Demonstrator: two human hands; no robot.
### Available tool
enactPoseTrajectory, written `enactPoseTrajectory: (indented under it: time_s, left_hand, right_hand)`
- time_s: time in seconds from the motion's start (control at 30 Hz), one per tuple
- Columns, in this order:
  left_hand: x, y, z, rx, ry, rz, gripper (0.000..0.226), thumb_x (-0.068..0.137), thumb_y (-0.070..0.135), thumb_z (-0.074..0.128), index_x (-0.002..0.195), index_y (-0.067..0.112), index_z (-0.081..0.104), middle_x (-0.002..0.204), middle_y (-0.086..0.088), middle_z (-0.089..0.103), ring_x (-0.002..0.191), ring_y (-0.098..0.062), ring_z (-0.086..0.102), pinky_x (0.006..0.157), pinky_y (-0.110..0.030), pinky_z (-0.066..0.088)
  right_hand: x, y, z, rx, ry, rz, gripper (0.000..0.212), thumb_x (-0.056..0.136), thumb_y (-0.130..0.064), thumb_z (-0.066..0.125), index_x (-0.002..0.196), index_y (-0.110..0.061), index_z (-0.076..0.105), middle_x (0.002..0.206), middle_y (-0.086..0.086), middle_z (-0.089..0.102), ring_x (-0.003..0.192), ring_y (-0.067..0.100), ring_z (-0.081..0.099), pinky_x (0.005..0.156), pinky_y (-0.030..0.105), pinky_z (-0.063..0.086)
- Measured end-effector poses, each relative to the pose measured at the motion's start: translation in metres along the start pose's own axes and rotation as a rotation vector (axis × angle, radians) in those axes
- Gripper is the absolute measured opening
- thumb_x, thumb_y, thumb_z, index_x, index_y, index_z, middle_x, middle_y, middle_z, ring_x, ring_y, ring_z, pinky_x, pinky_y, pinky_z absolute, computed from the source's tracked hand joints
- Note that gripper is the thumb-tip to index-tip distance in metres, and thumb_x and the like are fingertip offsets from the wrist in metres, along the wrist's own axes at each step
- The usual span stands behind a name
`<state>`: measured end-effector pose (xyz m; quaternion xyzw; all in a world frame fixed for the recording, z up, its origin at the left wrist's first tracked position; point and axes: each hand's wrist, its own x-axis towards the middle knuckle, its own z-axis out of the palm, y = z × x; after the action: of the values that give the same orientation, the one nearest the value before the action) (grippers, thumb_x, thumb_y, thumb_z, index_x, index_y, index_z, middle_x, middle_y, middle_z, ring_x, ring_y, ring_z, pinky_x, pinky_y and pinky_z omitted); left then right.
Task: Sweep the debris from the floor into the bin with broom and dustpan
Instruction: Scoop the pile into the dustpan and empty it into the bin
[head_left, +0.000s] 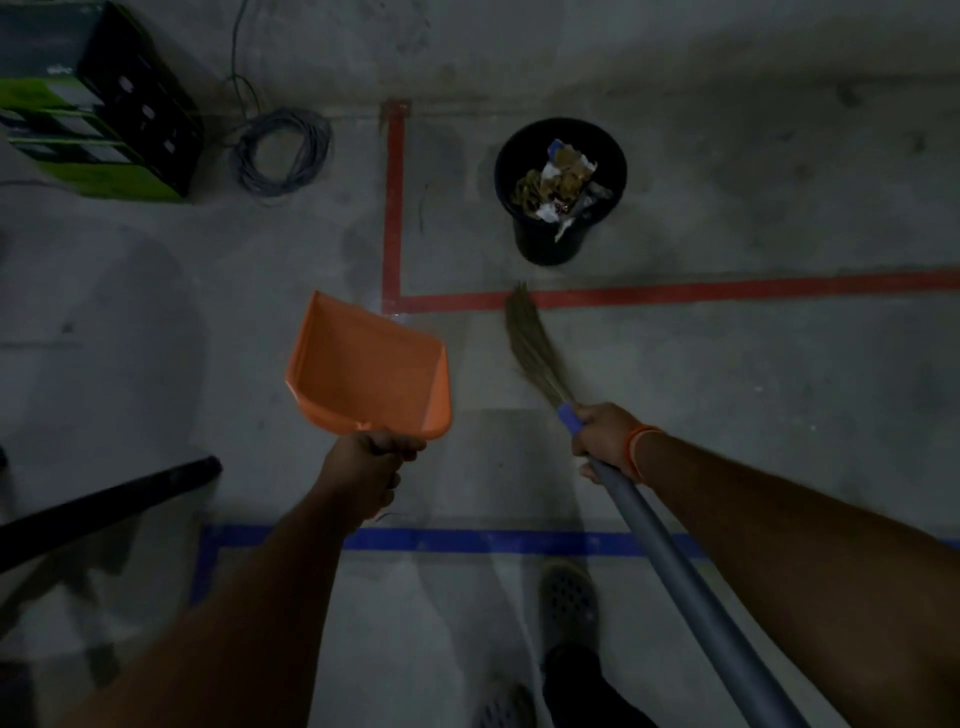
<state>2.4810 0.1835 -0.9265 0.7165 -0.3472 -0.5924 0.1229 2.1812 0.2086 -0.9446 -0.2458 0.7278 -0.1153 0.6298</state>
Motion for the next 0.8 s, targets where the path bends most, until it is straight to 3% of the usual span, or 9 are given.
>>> enactPoseTrajectory:
  time_s: [0.1, 0.2, 0.33, 0.4, 0.47, 0.57, 0.73, 0.8]
  left_hand:
    - [-0.024, -0.029, 0.016, 0.028, -0.007, 0.01, 0.037, 0.093, -0.015, 0.041, 0.095, 0.003, 0.073, 0.093, -0.015, 0.065, 0.04, -0.009, 0.04, 0.04, -0.018, 0.028]
    - [-0.052, -0.06, 0.037, 0.064, -0.022, 0.044, 0.039, 0.092, -0.015, 0.041, 0.094, 0.005, 0.074, 0.091, -0.014, 0.066, 0.041, -0.009, 0.042, 0.038, -0.02, 0.029]
    - [-0.102, -0.104, 0.069, 0.134, -0.043, 0.092, 0.037, 0.091, -0.014, 0.044, 0.092, 0.006, 0.075, 0.069, -0.008, 0.065, 0.041, -0.013, 0.044, 0.036, -0.021, 0.032]
    - [-0.132, -0.128, 0.087, 0.134, -0.062, 0.084, 0.035, 0.091, -0.015, 0.043, 0.091, 0.003, 0.073, 0.048, -0.001, 0.056, 0.037, -0.014, 0.04, 0.035, -0.018, 0.029]
    - [-0.159, -0.153, 0.104, 0.123, -0.08, 0.054, 0.033, 0.093, -0.016, 0.041, 0.09, 0.0, 0.07, 0.041, 0.002, 0.05, 0.034, -0.011, 0.038, 0.035, -0.017, 0.027]
    - [-0.194, -0.192, 0.131, 0.125, -0.089, 0.035, 0.032, 0.095, -0.013, 0.042, 0.087, 0.001, 0.07, 0.044, -0.003, 0.046, 0.036, -0.012, 0.038, 0.037, -0.018, 0.027]
    - [-0.253, -0.249, 0.176, 0.171, -0.088, 0.03, 0.031, 0.094, -0.012, 0.043, 0.091, 0.0, 0.072, 0.054, -0.005, 0.053, 0.04, -0.014, 0.041, 0.037, -0.021, 0.03]
    - [-0.279, -0.271, 0.195, 0.161, -0.084, 0.03, 0.031, 0.093, -0.013, 0.043, 0.094, -0.001, 0.072, 0.06, -0.007, 0.058, 0.04, -0.013, 0.042, 0.037, -0.021, 0.031]
  right_hand:
    - [-0.028, 0.045, -0.004, -0.014, 0.006, 0.017, 0.049, 0.089, 0.007, 0.051, 0.136, -0.008, 0.051, 0.102, 0.023, 0.055, 0.07, 0.029, 0.055, 0.052, 0.029, 0.048]
    - [-0.052, 0.095, -0.008, -0.003, 0.022, 0.04, 0.049, 0.088, 0.007, 0.053, 0.135, -0.008, 0.052, 0.113, 0.025, 0.058, 0.068, 0.031, 0.059, 0.056, 0.034, 0.052]
    - [-0.087, 0.169, -0.006, -0.01, 0.063, 0.015, 0.05, 0.086, 0.009, 0.053, 0.134, -0.006, 0.053, 0.089, 0.021, 0.059, 0.057, 0.028, 0.056, 0.045, 0.029, 0.047]
    - [-0.107, 0.208, -0.007, 0.004, 0.069, 0.026, 0.047, 0.084, 0.011, 0.051, 0.129, 0.0, 0.055, 0.089, 0.028, 0.059, 0.052, 0.026, 0.053, 0.045, 0.029, 0.045]
    - [-0.129, 0.248, -0.006, 0.045, 0.07, 0.051, 0.041, 0.083, 0.012, 0.049, 0.122, 0.003, 0.057, 0.086, 0.029, 0.057, 0.049, 0.025, 0.052, 0.042, 0.026, 0.044]
    - [-0.164, 0.305, -0.009, 0.08, 0.075, 0.079, 0.036, 0.083, 0.013, 0.05, 0.117, 0.004, 0.056, 0.069, 0.021, 0.051, 0.049, 0.026, 0.053, 0.04, 0.025, 0.044]
    - [-0.22, 0.396, -0.023, 0.107, 0.068, 0.058, 0.047, 0.084, 0.011, 0.05, 0.129, -0.001, 0.054, 0.078, 0.024, 0.058, 0.052, 0.029, 0.056, 0.049, 0.033, 0.047]
    - [-0.239, 0.433, -0.027, 0.125, 0.06, 0.05, 0.048, 0.085, 0.011, 0.05, 0.131, -0.004, 0.054, 0.074, 0.02, 0.057, 0.052, 0.029, 0.056, 0.045, 0.03, 0.047]
